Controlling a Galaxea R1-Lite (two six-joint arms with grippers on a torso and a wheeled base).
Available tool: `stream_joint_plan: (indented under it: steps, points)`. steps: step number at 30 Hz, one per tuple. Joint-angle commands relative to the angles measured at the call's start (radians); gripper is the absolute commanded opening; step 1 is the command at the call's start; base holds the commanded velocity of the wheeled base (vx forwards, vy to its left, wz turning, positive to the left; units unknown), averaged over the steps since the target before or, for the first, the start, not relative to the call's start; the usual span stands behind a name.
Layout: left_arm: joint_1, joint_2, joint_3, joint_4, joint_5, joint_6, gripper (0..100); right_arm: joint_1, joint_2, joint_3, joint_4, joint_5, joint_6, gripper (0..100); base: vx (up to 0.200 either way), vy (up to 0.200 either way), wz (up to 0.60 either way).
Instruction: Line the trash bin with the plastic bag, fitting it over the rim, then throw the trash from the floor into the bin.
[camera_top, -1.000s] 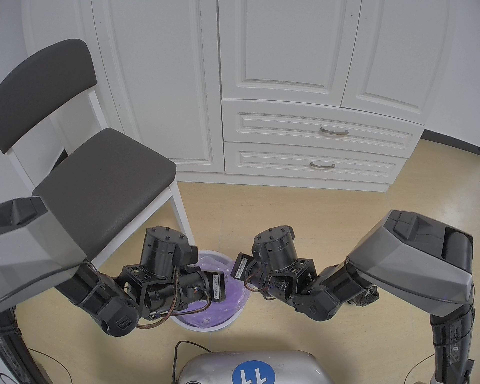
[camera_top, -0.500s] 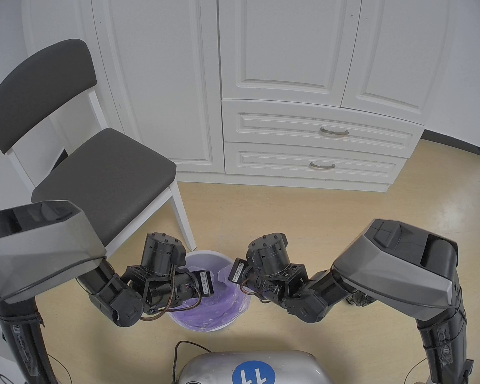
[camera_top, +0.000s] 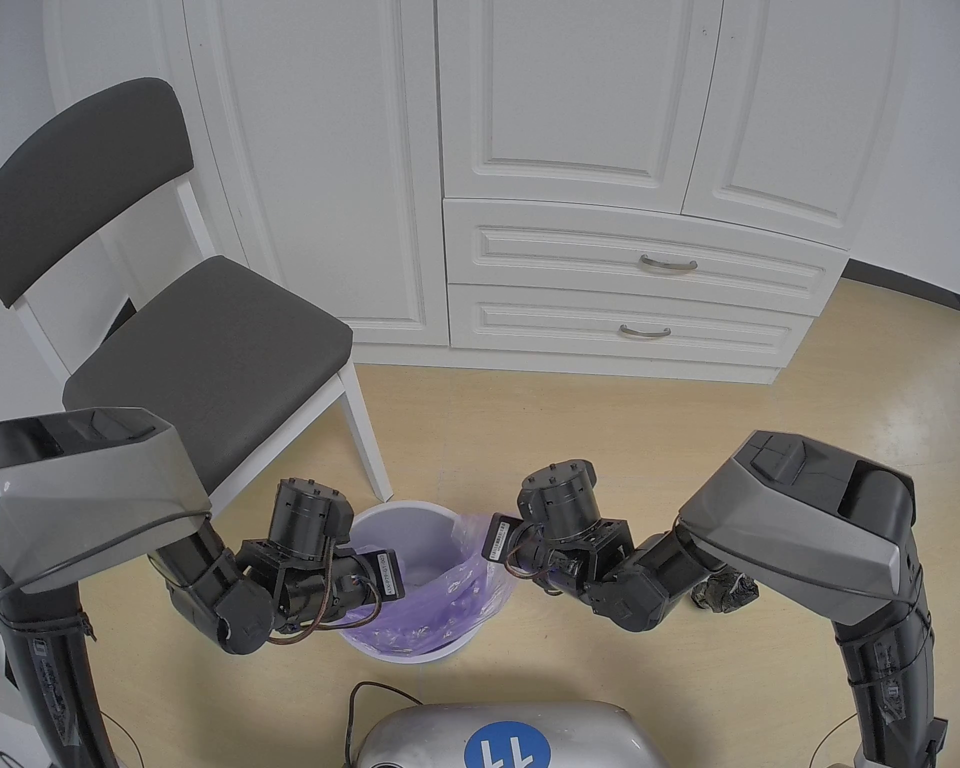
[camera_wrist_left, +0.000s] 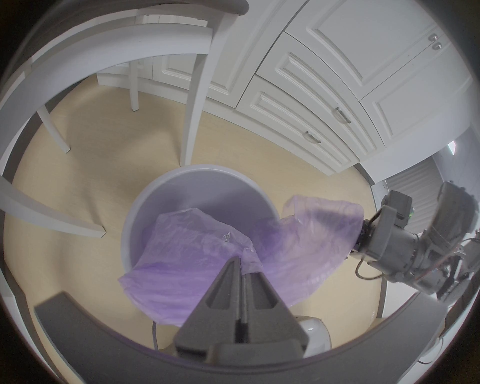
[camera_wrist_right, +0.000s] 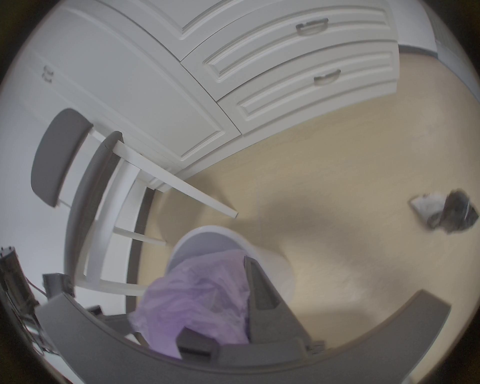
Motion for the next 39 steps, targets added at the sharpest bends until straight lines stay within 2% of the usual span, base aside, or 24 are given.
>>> stream_joint_plan:
  steps: [1, 5, 8, 12, 18, 26, 35, 38, 39]
  points:
    - [0.032, -0.106, 0.073, -0.033, 0.007, 0.005, 0, -0.058, -0.065, 0.108, -0.011, 0.0, -0.196, 0, 0.0, 0.0, 0.0]
    - [0.052, -0.138, 0.116, -0.031, 0.01, 0.057, 0, -0.07, -0.094, 0.153, -0.012, -0.003, -0.244, 0, 0.0, 0.0, 0.0]
    - [0.096, -0.158, 0.199, -0.04, 0.03, 0.208, 0, -0.102, -0.093, 0.191, -0.012, -0.001, -0.336, 0, 0.0, 0.0, 0.0]
    - [0.131, -0.169, 0.269, -0.1, 0.05, 0.289, 0, -0.139, -0.071, 0.217, -0.012, 0.002, -0.434, 0, 0.0, 0.0, 0.0]
    - [0.182, -0.126, 0.352, -0.215, 0.052, 0.364, 0, -0.164, -0.044, 0.226, -0.012, 0.017, -0.465, 0, 0.0, 0.0, 0.0]
    - [0.299, -0.03, 0.349, -0.231, 0.055, 0.433, 0, -0.202, -0.039, 0.254, -0.012, 0.049, -0.528, 0, 0.0, 0.0, 0.0]
    - [0.319, -0.024, 0.348, -0.229, 0.056, 0.464, 0, -0.234, -0.051, 0.308, -0.012, 0.083, -0.62, 0, 0.0, 0.0, 0.0]
    - [0.331, -0.032, 0.357, -0.229, 0.056, 0.487, 0, -0.24, -0.061, 0.332, -0.012, 0.094, -0.653, 0, 0.0, 0.0, 0.0]
    - [0.346, -0.04, 0.38, -0.229, 0.056, 0.527, 0, -0.242, -0.081, 0.361, -0.011, 0.112, -0.684, 0, 0.0, 0.0, 0.0]
